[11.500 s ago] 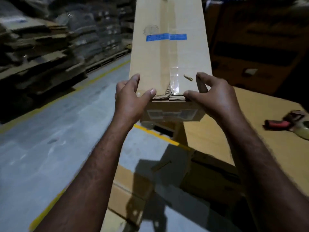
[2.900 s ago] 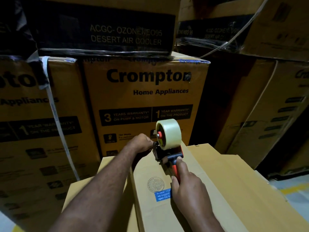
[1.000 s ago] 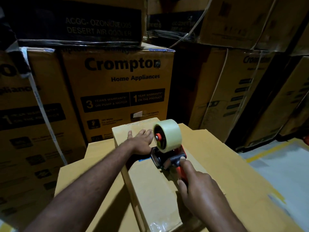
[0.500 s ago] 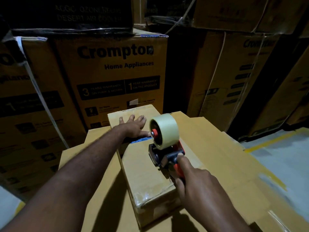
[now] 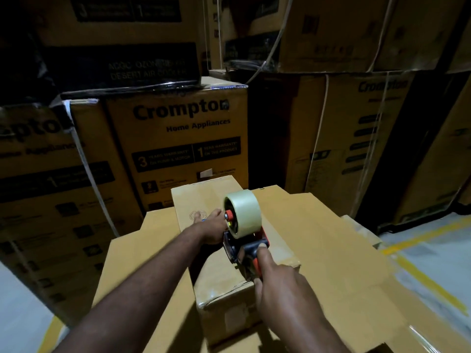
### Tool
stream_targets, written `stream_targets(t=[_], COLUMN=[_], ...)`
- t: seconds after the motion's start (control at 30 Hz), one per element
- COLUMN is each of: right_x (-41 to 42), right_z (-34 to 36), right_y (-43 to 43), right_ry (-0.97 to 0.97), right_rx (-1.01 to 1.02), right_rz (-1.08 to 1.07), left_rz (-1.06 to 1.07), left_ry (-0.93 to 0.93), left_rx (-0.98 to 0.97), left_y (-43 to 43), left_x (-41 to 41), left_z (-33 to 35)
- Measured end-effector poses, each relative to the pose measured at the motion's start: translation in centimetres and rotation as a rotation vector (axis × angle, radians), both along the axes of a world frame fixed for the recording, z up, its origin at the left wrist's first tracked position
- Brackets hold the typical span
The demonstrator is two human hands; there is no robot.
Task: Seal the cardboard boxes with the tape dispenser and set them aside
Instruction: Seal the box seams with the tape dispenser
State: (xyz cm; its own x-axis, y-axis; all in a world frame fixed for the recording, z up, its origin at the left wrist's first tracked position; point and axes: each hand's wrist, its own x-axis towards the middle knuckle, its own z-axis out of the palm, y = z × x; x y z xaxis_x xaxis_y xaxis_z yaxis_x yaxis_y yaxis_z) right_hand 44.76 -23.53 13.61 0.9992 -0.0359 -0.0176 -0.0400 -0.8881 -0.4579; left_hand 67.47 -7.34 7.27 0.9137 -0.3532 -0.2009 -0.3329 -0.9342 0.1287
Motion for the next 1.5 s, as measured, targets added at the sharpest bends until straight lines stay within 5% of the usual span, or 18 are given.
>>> stream_targets(t=[0.27,0.53,0.97,1.5], right_x=[-3.7,-4.8,-7.9,-8.8], right_z=[0.5,1.2,-1.8,-0.9], right_y=[-1.8,-3.1,-2.4,-4.1], right_ry=[-0.006,-0.046,-0.137,-0.04], right_rx=[-0.009,0.032,0.066,0.094], right_rz=[0.048,0.031,-0.002,-0.019], left_rz=[0.061,0.011,0.03,-0.064], left_ry=[0.017,-0.038,0.17,0.109], left_rx=[0.018,-0.226,0.083,-0.085], left_y=[-0.6,-2.2,-3.2,-1.7], left_x=[-1.5,-7.4,-8.3,-12.5], left_z=[0.8,-0.5,3.1,2.5])
